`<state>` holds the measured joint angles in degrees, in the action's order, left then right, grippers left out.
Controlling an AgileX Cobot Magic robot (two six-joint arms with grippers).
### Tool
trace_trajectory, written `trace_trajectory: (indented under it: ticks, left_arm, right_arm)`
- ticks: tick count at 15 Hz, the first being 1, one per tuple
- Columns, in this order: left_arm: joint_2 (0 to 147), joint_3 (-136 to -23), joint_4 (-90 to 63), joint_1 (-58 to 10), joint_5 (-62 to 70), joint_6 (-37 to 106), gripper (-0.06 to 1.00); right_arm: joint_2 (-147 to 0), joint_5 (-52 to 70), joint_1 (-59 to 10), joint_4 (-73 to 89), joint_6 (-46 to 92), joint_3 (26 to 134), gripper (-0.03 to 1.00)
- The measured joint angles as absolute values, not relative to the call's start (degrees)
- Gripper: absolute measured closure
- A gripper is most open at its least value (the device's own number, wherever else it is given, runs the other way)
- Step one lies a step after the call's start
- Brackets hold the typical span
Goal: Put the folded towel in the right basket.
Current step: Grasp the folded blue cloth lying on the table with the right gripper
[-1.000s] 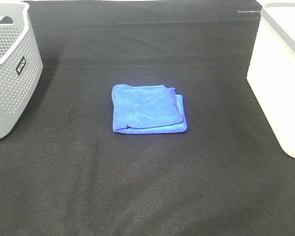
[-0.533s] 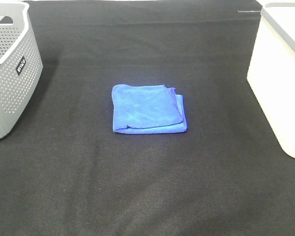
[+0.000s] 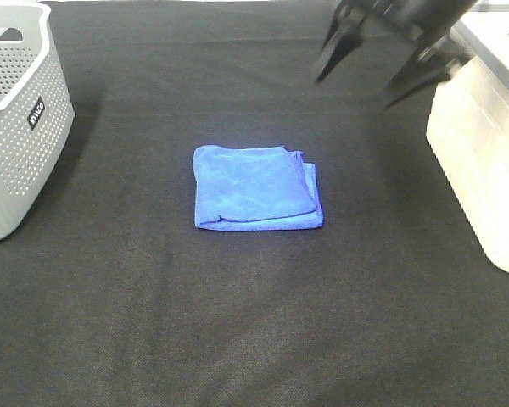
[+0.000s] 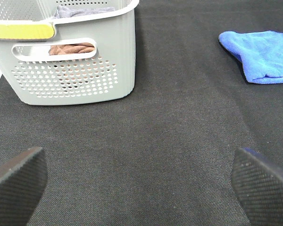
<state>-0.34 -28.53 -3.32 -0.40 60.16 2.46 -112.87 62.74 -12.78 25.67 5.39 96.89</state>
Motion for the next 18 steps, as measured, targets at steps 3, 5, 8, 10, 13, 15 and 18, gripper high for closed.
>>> trace_trajectory:
  ticks: [3, 5, 8, 10, 13, 15, 18]
  left_arm:
    - [-0.3, -28.5, -3.3, -0.4, 60.2, 2.5, -0.04]
    - [-0.3, -28.5, -3.3, -0.4, 60.2, 2.5, -0.04]
    - [-0.3, -28.5, -3.3, -0.4, 60.2, 2.5, -0.04]
    - [-0.3, -28.5, -3.3, -0.4, 60.2, 2.5, -0.04]
    - [-0.3, -28.5, -3.3, -0.4, 60.2, 2.5, -0.04]
    - [-0.3, -28.5, -3.3, -0.4, 60.2, 2.5, -0.04]
    - [-0.3, -28.5, -3.3, -0.4, 60.2, 2.5, -0.04]
  right_arm:
    - [-126.1, 62.8, -11.6, 26.3, 4.9, 104.6, 0.03]
    - [-132.9, 63.1, -10.7, 27.7, 4.8, 109.4, 0.03]
    - [-137.9, 63.1, -9.9, 28.9, 4.8, 112.6, 0.04]
    - [-140.3, 63.2, -9.3, 29.2, 4.8, 112.8, 0.04]
    - [-142.0, 63.3, -8.9, 29.7, 4.8, 113.3, 0.04]
    - [-143.5, 63.0, -8.9, 33.4, 4.8, 113.8, 0.05]
    - [-145.6, 61.1, -11.9, 39.8, 5.2, 114.3, 0.10]
